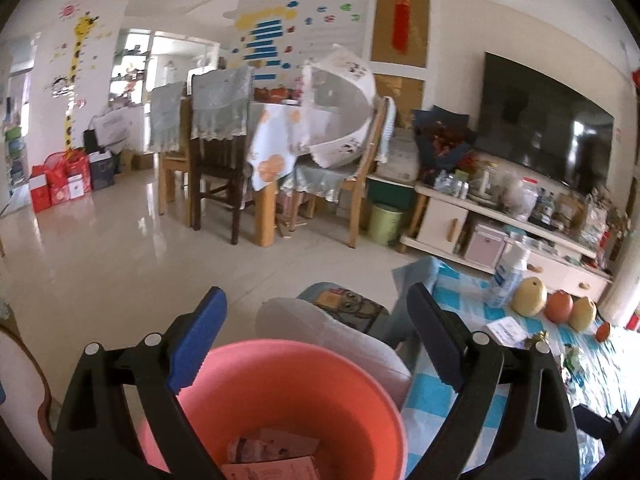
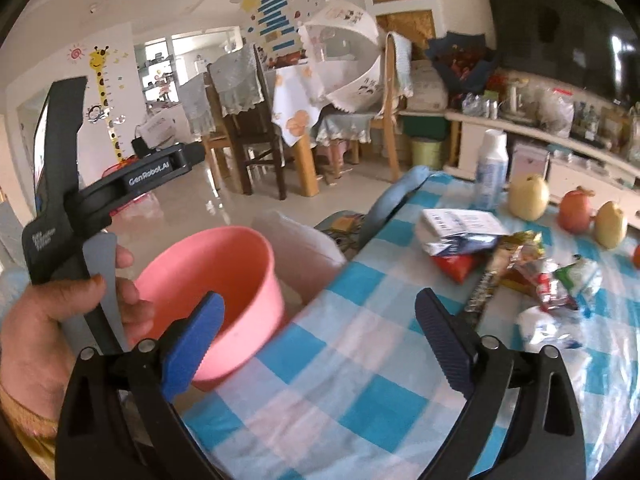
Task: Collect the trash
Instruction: 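Bring both open tools back over the trash pile, then grasp a second white milk carton with the left tool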
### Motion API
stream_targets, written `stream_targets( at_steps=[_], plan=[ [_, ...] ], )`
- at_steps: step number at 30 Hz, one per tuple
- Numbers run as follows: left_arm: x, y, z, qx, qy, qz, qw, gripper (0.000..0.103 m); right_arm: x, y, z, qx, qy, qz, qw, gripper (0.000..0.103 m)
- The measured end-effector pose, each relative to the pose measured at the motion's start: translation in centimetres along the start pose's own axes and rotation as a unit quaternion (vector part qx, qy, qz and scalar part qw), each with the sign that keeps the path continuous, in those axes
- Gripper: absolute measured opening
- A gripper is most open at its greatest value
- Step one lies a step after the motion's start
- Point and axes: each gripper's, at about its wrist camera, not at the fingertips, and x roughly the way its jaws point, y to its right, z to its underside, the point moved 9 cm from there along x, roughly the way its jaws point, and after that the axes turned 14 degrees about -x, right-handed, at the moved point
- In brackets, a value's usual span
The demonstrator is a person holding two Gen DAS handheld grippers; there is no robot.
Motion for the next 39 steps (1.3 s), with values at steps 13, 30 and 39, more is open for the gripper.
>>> stream_targets(
  at_steps=[13, 30, 39],
  plan=[
    [-1.4, 6.3, 1.8, 0.072, -0.004, 0.028, 0.997, 0.092, -3.0, 3.3, 2.7, -0.018, -0.006, 0.058, 0.998, 0.098],
    [-0.4, 10.8, 5.5, 0.088, -0.032, 0.048, 0.9945, 0.092, -5.8, 8.5, 6.2, 0.03, -0.021, 0.064, 0.997, 0.098],
    [2.0, 15.5, 8.1, 0.114, -0.069, 0.07, 0.9887, 0.091, -6.7, 12.7, 8.4, 0.051, -0.047, 0.081, 0.994, 0.098]
  ],
)
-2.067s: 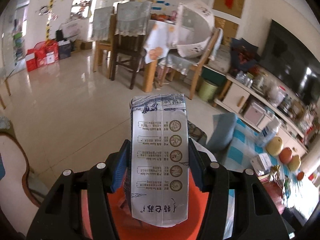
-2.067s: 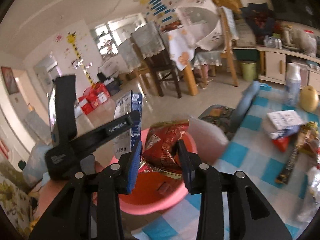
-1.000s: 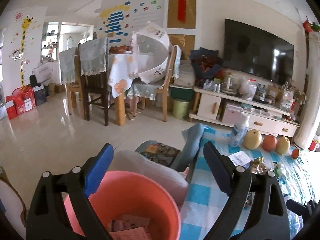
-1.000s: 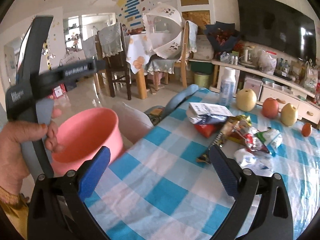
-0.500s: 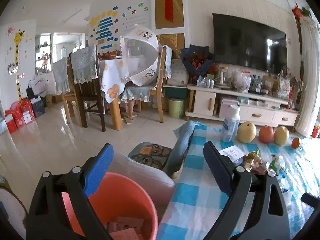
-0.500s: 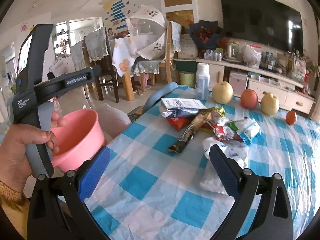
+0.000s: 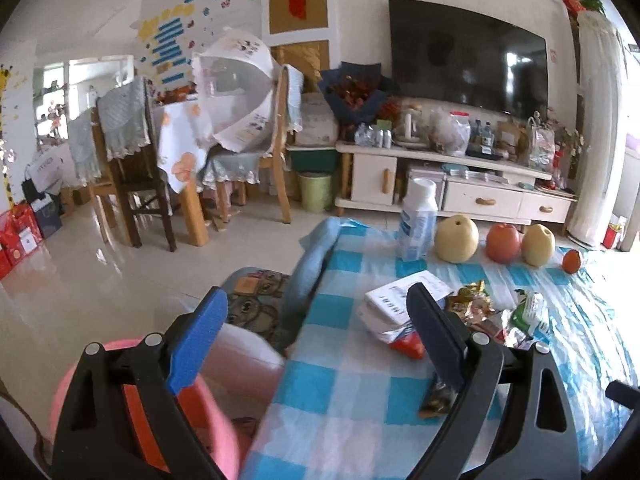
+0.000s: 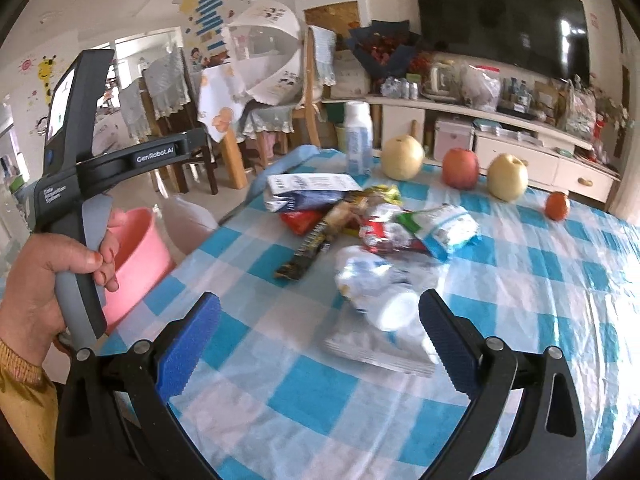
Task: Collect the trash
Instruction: 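Grasp a second white milk carton with the left tool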
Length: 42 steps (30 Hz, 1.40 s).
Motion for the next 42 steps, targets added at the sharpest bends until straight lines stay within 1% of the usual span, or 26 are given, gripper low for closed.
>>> stream_targets(
  at_steps=[1, 2, 3, 5, 8, 10, 12, 14, 17, 19, 20, 23, 26, 27, 29, 30, 32, 37, 42],
  plan=[
    [0.6, 0.4, 0.1, -0.003, -0.006, 0.002, 1.0, 0.09, 0.0, 0.5, 0.1, 0.001, -0.001, 0.001, 1.0, 0.098],
    [1.3, 0.8, 0.3, -0.006, -0.012, 0.001, 0.9999, 0.084, 0.0, 1.1, 0.3, 0.003, -0.002, 0.004, 1.0, 0.098],
    [2.3, 1.2, 0.4, -0.006, -0.019, -0.006, 0.9998, 0.076, 0.1, 1.7, 0.4, 0.004, -0.003, 0.006, 1.0, 0.098],
    [4.4, 1.8, 0.4, -0.005, -0.034, -0.019, 0.9992, 0.07, 0.3, 2.9, 0.5, 0.007, -0.004, 0.006, 1.0, 0.098],
    [6.9, 2.6, 0.1, -0.032, -0.055, -0.013, 0.9979, 0.069, 0.7, 4.7, 0.5, 0.011, -0.007, 0.006, 1.0, 0.098],
    [8.9, 3.2, -0.1, -0.057, -0.079, -0.006, 0.9953, 0.069, 1.2, 5.8, 0.5, 0.015, -0.01, 0.009, 1.0, 0.098],
    [10.6, 3.7, -0.2, -0.06, -0.091, -0.013, 0.994, 0.069, 1.9, 7.3, 0.7, 0.024, -0.016, 0.014, 0.999, 0.098],
    [12.5, 4.1, -0.2, -0.055, -0.104, -0.029, 0.9926, 0.069, 2.6, 8.6, 1.0, 0.041, -0.022, 0.011, 0.999, 0.098],
    [14.6, 4.2, 0.1, -0.068, -0.127, -0.035, 0.989, 0.069, 3.6, 11.0, 1.8, 0.071, -0.034, 0.005, 0.997, 0.098],
    [16.2, 4.0, 1.1, -0.086, -0.16, -0.031, 0.9828, 0.069, 4.2, 12.3, 2.2, 0.085, -0.04, 0.008, 0.996, 0.098],
    [17.1, 4.1, 2.0, -0.097, -0.185, -0.023, 0.9778, 0.069, 4.6, 13.2, 2.5, 0.098, -0.043, 0.009, 0.994, 0.098],
    [18.7, 4.0, 4.2, -0.109, -0.224, -0.031, 0.968, 0.07, 5.4, 15.2, 3.2, 0.129, -0.053, 0.011, 0.99, 0.098],
    [18.9, 4.4, 5.3, -0.112, -0.25, -0.019, 0.9614, 0.07, 5.9, 17.0, 3.9, 0.164, -0.06, 0.01, 0.984, 0.098],
    [18.8, 4.6, 5.8, -0.119, -0.263, -0.01, 0.9575, 0.07, 6.0, 17.4, 4.0, 0.172, -0.062, 0.01, 0.983, 0.098],
    [18.4, 4.8, 6.6, -0.123, -0.276, 0.0, 0.9533, 0.069, 6.0, 18.0, 4.2, 0.179, -0.062, 0.013, 0.982, 0.098],
    [18.1, 5.1, 7.2, -0.116, -0.285, -0.001, 0.9514, 0.069, 5.8, 18.3, 4.2, 0.18, -0.061, 0.019, 0.982, 0.098],
    [17.4, 6.1, 7.9, -0.101, -0.285, 0.008, 0.9533, 0.068, 5.6, 18.8, 4.2, 0.182, -0.059, 0.025, 0.981, 0.098],
    [14.6, 10.2, 9.4, -0.037, -0.287, 0.042, 0.9563, 0.066, 4.5, 19.6, 3.8, 0.174, -0.049, 0.043, 0.982, 0.098],
    [11.5, 14.8, 11.8, 0.025, -0.291, 0.084, 0.9526, 0.065, 2.6, 21.6, 3.7, 0.169, -0.04, 0.073, 0.982, 0.098]
  ],
)
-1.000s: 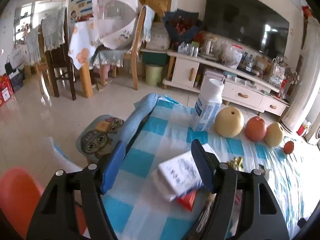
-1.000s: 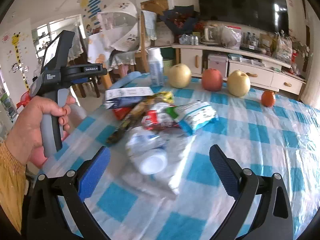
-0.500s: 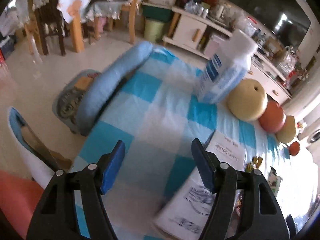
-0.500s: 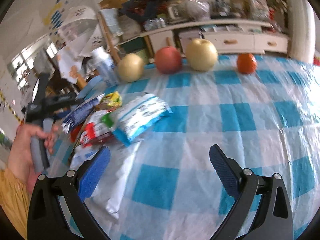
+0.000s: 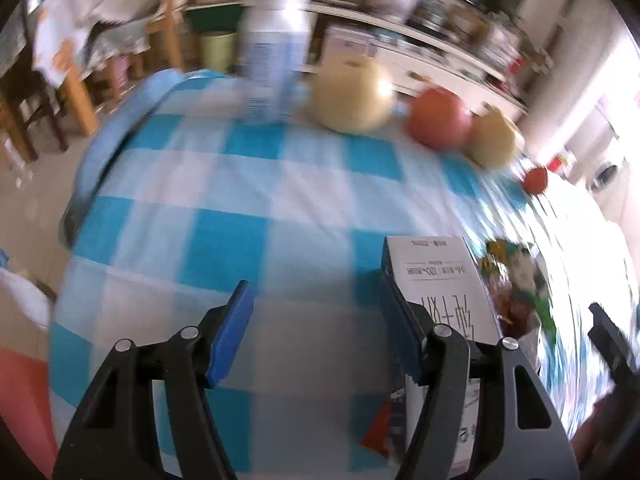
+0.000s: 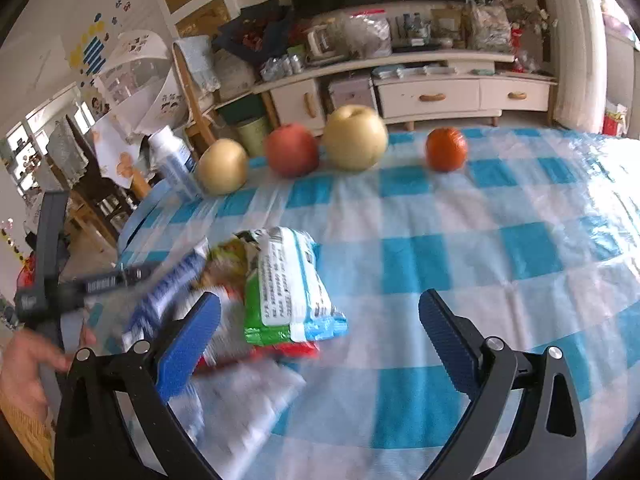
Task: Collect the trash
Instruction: 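Grasp a second white milk carton with the left tool, then lift the carton with the left tool while the right tool closes on the green-and-white wipes pack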
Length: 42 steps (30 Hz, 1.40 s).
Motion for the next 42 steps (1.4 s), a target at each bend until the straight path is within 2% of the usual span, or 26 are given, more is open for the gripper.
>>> stream_targets(
  at_steps=[6, 8, 11, 16, 20, 25, 30, 34, 38, 39, 42],
  plan=[
    [-0.5, 4.4, 3.4, 0.068, -0.012, 0.029, 0.9972, 0.065, -0.6, 3.7, 0.5, 0.027, -0.008, 0.013, 1.0, 0.098],
    [-1.1, 5.2, 3.5, 0.086, 0.002, 0.02, 0.9961, 0.065, -0.5, 4.7, 0.7, 0.036, -0.015, 0.013, 0.999, 0.098],
    [-3.4, 5.9, 3.0, 0.082, 0.037, 0.022, 0.9957, 0.065, 0.3, 6.1, 1.4, 0.055, -0.03, 0.005, 0.998, 0.098],
    [-7.1, 8.2, 4.3, 0.074, 0.054, 0.055, 0.9943, 0.066, 1.5, 5.6, 1.3, 0.064, -0.028, -0.036, 0.997, 0.098],
    [-6.8, 9.5, 6.5, 0.069, 0.03, 0.069, 0.9948, 0.066, 2.3, 4.3, 1.1, 0.056, -0.033, -0.07, 0.995, 0.098],
    [-5.8, 10.2, 7.8, 0.076, 0.033, 0.049, 0.9954, 0.066, 3.4, 3.8, 1.3, 0.041, -0.046, -0.075, 0.995, 0.098],
    [-4.8, 10.1, 7.4, 0.099, 0.052, 0.009, 0.9937, 0.066, 4.3, 3.2, 1.9, 0.031, -0.063, -0.085, 0.994, 0.098],
    [-4.2, 9.3, 7.1, 0.109, 0.059, -0.022, 0.9921, 0.066, 4.5, 2.9, 2.0, 0.015, -0.067, -0.075, 0.995, 0.098],
    [-3.7, 8.0, 6.4, 0.087, 0.051, -0.021, 0.9947, 0.066, 4.7, 2.7, 2.1, 0.01, -0.071, -0.07, 0.995, 0.096],
    [-3.6, 7.9, 6.3, 0.083, 0.048, -0.018, 0.9952, 0.068, 4.8, 2.7, 2.1, 0.01, -0.07, -0.068, 0.995, 0.096],
    [-3.6, 7.5, 6.0, 0.072, 0.043, -0.007, 0.9964, 0.071, 4.9, 2.9, 2.1, 0.013, -0.073, -0.067, 0.995, 0.08]
  ],
)
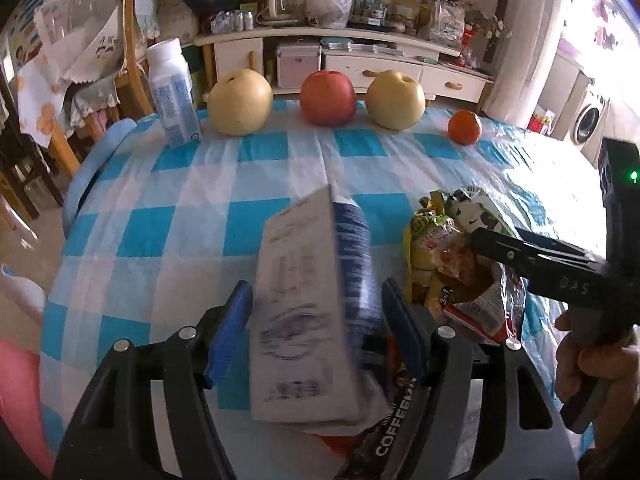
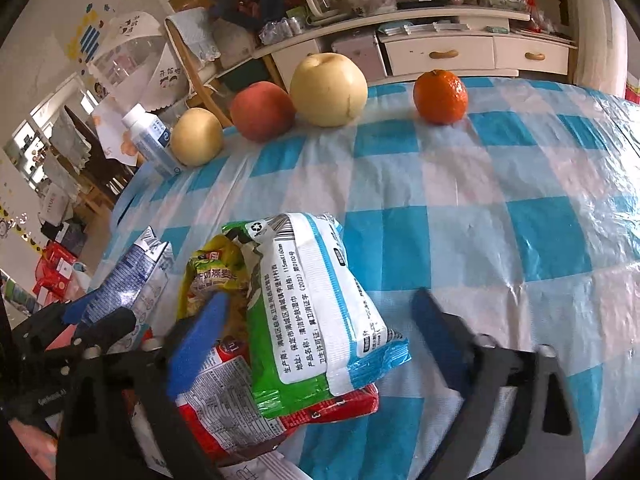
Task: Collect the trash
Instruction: 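Lift the carton with the left tool while the right tool closes on the green-and-white wipes pack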
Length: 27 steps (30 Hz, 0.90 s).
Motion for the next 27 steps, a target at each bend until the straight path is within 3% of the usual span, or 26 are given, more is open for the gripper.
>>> stream_targets(
  at_steps=[5, 8, 12, 18, 20, 22, 23, 27],
  plan=[
    [-0.4, -0.1, -0.5, -0.014, -0.002, 0.032, 0.9994, 0.081, 0.0, 0.4, 0.0, 0.003, 0.001, 0.005, 1.0, 0.08],
    [0.4, -0.6, -0.3, -0.01, -0.01, 0.017, 0.9998, 0.082, -0.1, 0.6, -0.1, 0.002, 0.001, 0.007, 1.0, 0.08],
    [1.0, -0.5, -0.1, -0.027, -0.019, 0.039, 0.9987, 0.084, 0.0, 0.5, -0.1, 0.001, 0.002, 0.005, 1.0, 0.082],
    [0.8, 1.7, 0.4, 0.012, -0.021, 0.059, 0.998, 0.084, 0.2, 0.1, -0.1, -0.008, 0.001, 0.008, 1.0, 0.085],
    [1.2, 2.3, 1.0, 0.041, -0.018, 0.042, 0.9981, 0.084, 0.2, 0.0, -0.1, -0.009, 0.001, 0.008, 1.0, 0.085],
    [1.8, 2.5, 1.6, 0.063, -0.02, 0.023, 0.9975, 0.078, 0.2, 0.0, -0.1, -0.01, 0.001, 0.008, 1.0, 0.085],
    [1.9, 2.5, 1.8, 0.069, -0.02, 0.017, 0.9973, 0.064, 0.2, -0.1, -0.1, -0.011, 0.001, 0.008, 1.0, 0.085],
    [2.2, 2.5, 1.9, 0.084, -0.011, 0.002, 0.9964, 0.064, 0.0, -0.1, 0.1, -0.011, 0.001, 0.01, 1.0, 0.073]
  ],
)
